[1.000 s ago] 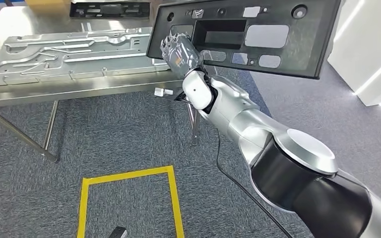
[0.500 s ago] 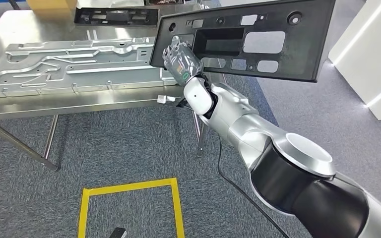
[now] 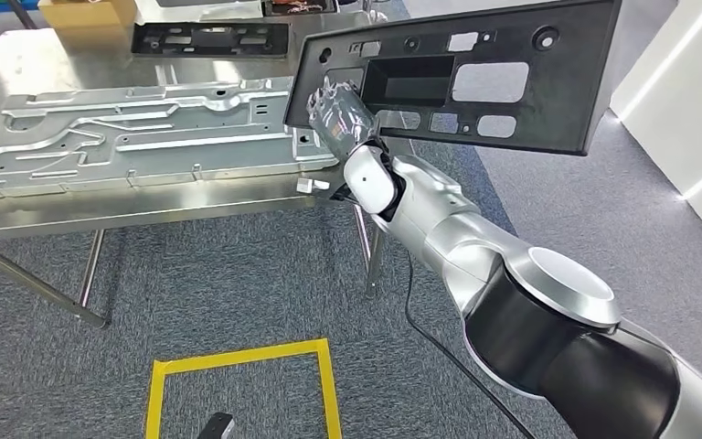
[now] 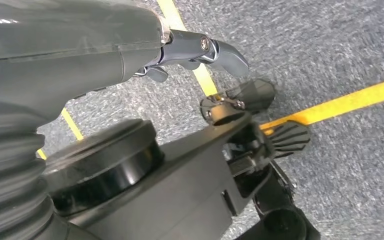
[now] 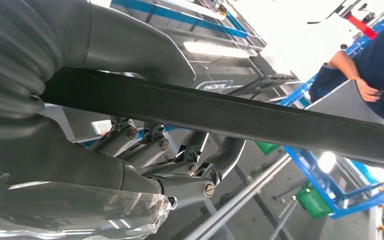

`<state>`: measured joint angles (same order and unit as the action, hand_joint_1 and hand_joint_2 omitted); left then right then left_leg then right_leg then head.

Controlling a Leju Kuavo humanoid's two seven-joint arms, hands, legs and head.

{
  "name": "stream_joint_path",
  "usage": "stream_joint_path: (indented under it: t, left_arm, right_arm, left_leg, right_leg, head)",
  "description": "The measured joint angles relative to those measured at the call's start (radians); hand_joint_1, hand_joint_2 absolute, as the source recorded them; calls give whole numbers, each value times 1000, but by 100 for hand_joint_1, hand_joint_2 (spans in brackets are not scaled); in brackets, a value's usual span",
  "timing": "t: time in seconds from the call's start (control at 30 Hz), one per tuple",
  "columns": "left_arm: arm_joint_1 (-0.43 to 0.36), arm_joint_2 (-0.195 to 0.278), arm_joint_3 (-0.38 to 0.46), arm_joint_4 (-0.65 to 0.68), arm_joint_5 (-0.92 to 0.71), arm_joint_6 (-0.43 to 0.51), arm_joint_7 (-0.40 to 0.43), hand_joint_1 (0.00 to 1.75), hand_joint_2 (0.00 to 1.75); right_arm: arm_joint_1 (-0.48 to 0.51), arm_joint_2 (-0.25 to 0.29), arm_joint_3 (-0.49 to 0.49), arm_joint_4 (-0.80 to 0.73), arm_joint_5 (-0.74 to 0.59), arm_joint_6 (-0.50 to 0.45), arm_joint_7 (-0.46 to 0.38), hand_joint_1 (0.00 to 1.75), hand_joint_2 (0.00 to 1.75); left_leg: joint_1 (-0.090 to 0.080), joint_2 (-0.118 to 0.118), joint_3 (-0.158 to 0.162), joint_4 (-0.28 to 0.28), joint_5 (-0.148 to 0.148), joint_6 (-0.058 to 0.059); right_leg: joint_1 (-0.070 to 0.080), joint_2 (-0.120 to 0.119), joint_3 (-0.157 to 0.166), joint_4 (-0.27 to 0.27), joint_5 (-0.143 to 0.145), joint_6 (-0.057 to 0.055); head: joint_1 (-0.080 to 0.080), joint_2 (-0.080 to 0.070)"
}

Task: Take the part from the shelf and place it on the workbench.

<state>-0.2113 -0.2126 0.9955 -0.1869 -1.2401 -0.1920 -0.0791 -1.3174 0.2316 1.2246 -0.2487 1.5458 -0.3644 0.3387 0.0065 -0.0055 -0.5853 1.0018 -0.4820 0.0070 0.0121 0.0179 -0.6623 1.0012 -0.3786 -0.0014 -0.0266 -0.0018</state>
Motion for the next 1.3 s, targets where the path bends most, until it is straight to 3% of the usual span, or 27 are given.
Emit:
stream_joint_path:
  t: [0.1,0.17,0.23,0.27,0.33,0.4,0.47,0.5,0.57,0.63,0.67,0.7,0.73,0.8,0.83,0.87,0.93,0.97,1.0,1.07,1.13,1.17,1.23,1.27,1.3]
  left_arm:
    - [0,0,0,0,0,-3,-2,0,175]
    - [-1,0,1,0,0,-5,-3,0,175]
    - [1,0,1,0,0,-6,-3,0,175]
    - [2,0,1,0,0,-7,-3,0,175]
    - [4,0,1,0,0,-8,-3,0,175]
    - [6,-1,1,0,1,-8,-3,0,175]
    - [5,-3,1,0,2,-8,-4,0,175]
    - [3,-4,2,0,3,-7,-4,0,175]
    - [1,-5,2,0,4,-8,-5,0,175]
    - [0,-5,2,0,5,-8,-6,0,175]
    - [1,-5,2,0,6,-7,-6,0,175]
    - [3,-5,2,0,6,-3,-5,0,175]
    - [6,-5,2,0,6,1,-4,0,175]
    - [12,-4,3,0,3,12,-2,0,175]
    - [14,-4,3,0,2,15,0,0,175]
    - [15,-4,3,0,0,17,1,0,175]
    - [22,-4,3,1,-1,16,3,0,175]
    - [25,-4,3,2,-1,15,3,0,175]
    - [27,-4,3,2,-3,12,1,0,175]
    - [20,-5,3,3,-5,8,-9,0,175]
    - [6,-6,2,3,-6,5,-21,0,175]
    - [-1,-6,2,2,-7,4,-26,0,175]
    - [-11,-6,2,2,-10,0,-32,0,175]
    - [-13,-6,2,2,-12,-3,-34,0,175]
    - [-14,-6,1,2,-14,-6,-35,0,175]
  right_arm:
    - [-5,0,1,-1,0,1,0,175,175]
    - [-7,0,1,-2,0,3,-2,175,175]
    - [-4,0,2,-2,0,6,-5,175,175]
    - [-2,0,3,-2,0,7,-6,175,175]
    - [0,0,4,-2,0,10,-8,175,175]
    - [0,-2,5,-1,0,10,-8,175,175]
    - [2,-4,7,-1,0,10,-9,175,175]
    - [2,-3,8,-2,0,11,-9,175,175]
    - [0,-1,8,-2,0,11,-8,175,175]
    - [-1,0,9,-2,0,12,-7,175,175]
    - [3,0,9,-2,0,13,-6,175,175]
    - [9,0,9,-2,0,12,-7,175,175]
    - [17,0,9,-2,-1,11,-8,175,175]
    - [28,1,4,-2,-8,2,-14,175,175]
    - [32,2,-2,-2,-18,-5,-22,175,175]
    - [37,3,-11,-2,-37,-13,-35,175,175]
    - [56,7,-50,-4,-140,-24,-99,175,175]
    - [70,11,-85,-6,-222,-25,-155,175,175]
    - [86,15,-135,-11,-316,-23,-220,175,175]
    - [113,30,-258,-21,-485,-6,-341,175,175]
    - [136,48,-387,-32,-610,25,-439,175,175]
    - [149,57,-445,-36,-658,47,-481,175,175]
    - [186,73,-533,-42,-740,92,-537,175,175]
    - [210,78,-558,-46,-784,113,-550,175,175]
    - [234,83,-571,-51,-832,130,-555,175,175]
  left_leg:
    - [3,-2,34,-3,3,23]
    - [4,-2,61,-4,-12,28]
    - [4,-3,89,-4,-35,28]
    - [4,-4,106,-4,-48,28]
    - [4,-7,146,-4,-80,25]
    - [4,-9,189,-8,-117,19]
    - [4,-10,224,-30,-144,8]
    - [4,-11,241,-40,-142,0]
    - [4,-10,247,-13,-102,-13]
    - [4,-7,186,112,-55,-15]
    - [4,-6,135,182,-58,-12]
    - [3,-5,84,232,-87,-11]
    - [3,-5,36,258,-136,-12]
    - [3,-4,-37,241,-227,-16]
    - [3,-4,-65,205,-229,-17]
    - [3,-4,-87,154,-180,-14]
    - [1,-4,-120,29,53,-6]
    - [-1,-4,-131,-12,155,-2]
    - [-3,-5,-138,-33,217,1]
    - [-5,-6,-140,-26,214,9]
    - [-4,-6,-134,-24,201,19]
    - [-3,-6,-130,-25,195,23]
    - [-4,-6,-122,-23,181,27]
    - [-5,-7,-117,-21,174,28]
    - [-5,-8,-112,-18,167,28]
  right_leg:
    - [-4,-4,-8,45,-14,15]
    - [-8,-8,-67,145,-38,23]
    - [-12,-12,-153,255,-67,29]
    - [-14,-13,-182,275,-75,30]
    - [-15,-14,-192,216,-54,25]
    - [-9,-12,-165,83,54,13]
    - [-1,-10,-142,11,134,1]
    - [2,-10,-134,6,134,-5]
    - [3,-11,-97,-5,102,-20]
    - [1,-10,-43,-27,71,-33]
    - [0,-10,-15,-37,56,-35]
    - [0,-9,12,-45,41,-36]
    - [0,-8,39,-51,26,-36]
    - [1,-5,92,-56,-11,-35]
    - [2,-3,116,-57,-31,-34]
    - [3,-2,140,-56,-51,-33]
    - [8,1,173,-47,-93,-29]
    - [10,4,181,-40,-113,-25]
    - [10,7,184,-34,-130,-20]
    - [7,9,189,-27,-157,-10]
    - [3,2,171,19,-190,2]
    - [0,-3,142,74,-216,8]
    - [-6,-8,51,219,-263,19]
    - [-8,-8,11,269,-267,21]
    - [-9,-8,-13,283,-250,21]
  head:
    - [0,0]
    - [0,0]
    - [0,0]
    - [0,0]
    - [0,0]
    - [0,0]
    - [3,0]
    - [5,0]
    - [6,0]
    - [6,0]
    - [6,0]
    - [5,0]
    - [5,0]
    - [5,0]
    - [5,0]
    - [5,0]
    - [6,0]
    - [6,0]
    - [6,0]
    - [6,0]
    - [6,0]
    - [6,0]
    - [6,0]
    - [6,0]
    - [6,0]
